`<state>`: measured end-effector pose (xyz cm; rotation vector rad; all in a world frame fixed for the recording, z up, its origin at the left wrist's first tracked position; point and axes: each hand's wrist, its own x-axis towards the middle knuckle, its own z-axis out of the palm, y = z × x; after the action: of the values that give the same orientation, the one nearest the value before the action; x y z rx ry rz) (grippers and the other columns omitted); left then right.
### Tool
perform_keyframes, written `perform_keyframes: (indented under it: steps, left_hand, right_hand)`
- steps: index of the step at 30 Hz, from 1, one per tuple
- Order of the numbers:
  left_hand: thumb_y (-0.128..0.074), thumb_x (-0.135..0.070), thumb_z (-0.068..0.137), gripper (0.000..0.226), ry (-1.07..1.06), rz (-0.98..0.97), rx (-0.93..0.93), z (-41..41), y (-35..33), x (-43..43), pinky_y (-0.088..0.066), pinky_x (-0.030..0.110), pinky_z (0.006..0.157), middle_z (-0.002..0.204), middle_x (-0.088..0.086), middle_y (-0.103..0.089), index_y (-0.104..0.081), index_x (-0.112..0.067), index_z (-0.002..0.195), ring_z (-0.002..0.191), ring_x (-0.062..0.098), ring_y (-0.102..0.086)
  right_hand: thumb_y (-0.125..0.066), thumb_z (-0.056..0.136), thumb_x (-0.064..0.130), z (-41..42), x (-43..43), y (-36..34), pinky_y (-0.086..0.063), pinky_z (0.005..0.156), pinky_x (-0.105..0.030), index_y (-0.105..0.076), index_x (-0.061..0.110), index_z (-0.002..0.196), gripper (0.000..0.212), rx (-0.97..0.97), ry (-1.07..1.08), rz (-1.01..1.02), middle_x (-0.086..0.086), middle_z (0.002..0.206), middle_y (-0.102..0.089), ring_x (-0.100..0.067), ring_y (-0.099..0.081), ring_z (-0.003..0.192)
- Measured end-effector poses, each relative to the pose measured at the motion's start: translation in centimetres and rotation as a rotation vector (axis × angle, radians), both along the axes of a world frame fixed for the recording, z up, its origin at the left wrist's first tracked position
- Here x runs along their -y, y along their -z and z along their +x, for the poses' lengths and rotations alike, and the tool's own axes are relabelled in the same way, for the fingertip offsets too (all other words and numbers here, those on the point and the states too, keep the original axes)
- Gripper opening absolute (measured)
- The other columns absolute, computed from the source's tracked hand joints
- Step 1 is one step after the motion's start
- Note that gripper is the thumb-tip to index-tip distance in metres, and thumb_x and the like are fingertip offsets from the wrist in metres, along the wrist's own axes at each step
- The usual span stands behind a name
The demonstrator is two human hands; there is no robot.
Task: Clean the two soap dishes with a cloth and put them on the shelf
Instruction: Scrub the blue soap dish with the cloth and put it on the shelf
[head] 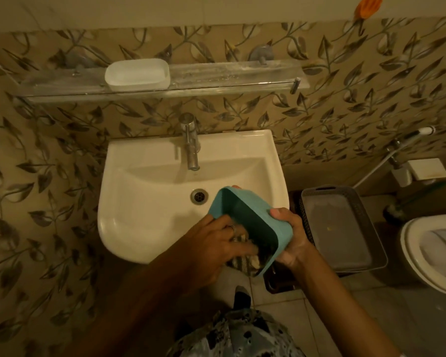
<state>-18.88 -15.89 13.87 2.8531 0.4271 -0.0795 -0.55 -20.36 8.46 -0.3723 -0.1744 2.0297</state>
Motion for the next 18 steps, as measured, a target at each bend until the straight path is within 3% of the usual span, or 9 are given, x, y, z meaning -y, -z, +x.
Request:
perform_keyframes:
  steps: [2, 5, 7, 9, 11, 13, 15, 18]
  left_hand:
    - [-0.069, -0.014, 0.061, 0.045, -0.001, 0.091, 0.004, -0.7, -0.3, -0.8, -0.051, 0.029, 0.065, 0.103, -0.002, -0.071, -0.069, -0.031, 0.103, 0.091, 0.019, -0.067]
    - [-0.087, -0.012, 0.037, 0.056, -0.037, 0.175, -0.074, -1.7, -0.9, -2.9, -0.051, 0.034, 0.063, 0.098, 0.001, -0.072, -0.073, -0.029, 0.089, 0.09, 0.021, -0.068]
    - [-0.085, -0.015, 0.041, 0.042, -0.105, 0.229, -0.122, -1.3, -1.8, -3.0, -0.047, 0.036, 0.061, 0.091, 0.002, -0.071, -0.072, -0.024, 0.08, 0.087, 0.022, -0.066]
    - [-0.074, -0.023, 0.061, 0.029, -0.222, 0.232, -0.166, -0.3, -2.2, -1.9, -0.045, 0.041, 0.074, 0.102, 0.008, -0.068, -0.069, -0.016, 0.088, 0.098, 0.027, -0.059]
    - [-0.053, -0.029, 0.08, 0.041, -0.33, 0.091, -0.224, 0.7, -1.7, -0.5, -0.032, 0.042, 0.092, 0.131, 0.011, -0.049, -0.057, -0.013, 0.117, 0.121, 0.03, -0.037]
    - [-0.049, -0.024, 0.084, 0.048, -0.363, -0.093, -0.227, 1.5, -1.5, 0.5, -0.027, 0.038, 0.095, 0.139, 0.007, -0.037, -0.045, -0.013, 0.13, 0.126, 0.026, -0.025]
    - [-0.047, -0.013, 0.086, 0.043, -0.418, -0.259, -0.169, 1.9, -1.8, 0.9, -0.034, 0.038, 0.097, 0.135, 0.008, -0.04, -0.045, -0.01, 0.129, 0.125, 0.027, -0.029]
    - [-0.044, 0.001, 0.091, 0.018, -0.565, -0.631, -0.087, 2.4, -3.2, -0.1, -0.044, 0.034, 0.086, 0.117, 0.023, -0.055, -0.053, 0.009, 0.105, 0.111, 0.037, -0.05]
  right_hand:
    - [-0.066, 0.08, 0.022, -0.2, -0.1, -0.4, -0.055, 0.088, -0.038, -0.05, 0.012, 0.136, 0.06, 0.103, -0.044, 0.077, -0.016, 0.117, -0.067, -0.028, -0.065, 0.103]
    - [-0.077, 0.064, 0.026, -0.8, -0.5, -0.3, -0.051, 0.085, -0.038, -0.046, 0.024, 0.14, 0.081, 0.232, -0.017, 0.074, -0.012, 0.118, -0.063, -0.025, -0.061, 0.099]
    - [-0.08, 0.059, 0.025, -1.4, -0.9, -0.2, -0.052, 0.082, -0.039, -0.047, 0.024, 0.139, 0.086, 0.262, 0.033, 0.072, -0.013, 0.117, -0.062, -0.026, -0.061, 0.097]
    - [-0.078, 0.059, 0.026, -1.8, -1.4, -0.5, -0.052, 0.081, -0.04, -0.046, 0.022, 0.139, 0.087, 0.309, 0.112, 0.088, -0.015, 0.119, -0.059, -0.028, -0.06, 0.097]
    - [-0.078, 0.056, 0.027, -1.8, -2.1, -0.8, -0.055, 0.077, -0.038, -0.046, 0.017, 0.139, 0.089, 0.338, 0.228, 0.063, -0.015, 0.117, -0.06, -0.027, -0.063, 0.094]
    - [-0.072, 0.062, 0.022, -1.5, -2.7, -0.8, -0.057, 0.072, -0.033, -0.043, 0.011, 0.14, 0.084, 0.35, 0.323, 0.031, -0.013, 0.113, -0.06, -0.024, -0.065, 0.089]
    - [-0.052, 0.073, 0.016, -1.4, -3.1, -0.9, -0.055, 0.074, -0.033, -0.045, 0.012, 0.137, 0.064, 0.405, 0.349, 0.057, -0.011, 0.115, -0.058, -0.024, -0.063, 0.093]
    - [-0.044, 0.076, 0.014, -1.4, -3.4, -0.7, -0.057, 0.076, -0.035, -0.048, 0.017, 0.132, 0.057, 0.441, 0.376, 0.11, -0.009, 0.115, -0.062, -0.023, -0.066, 0.094]
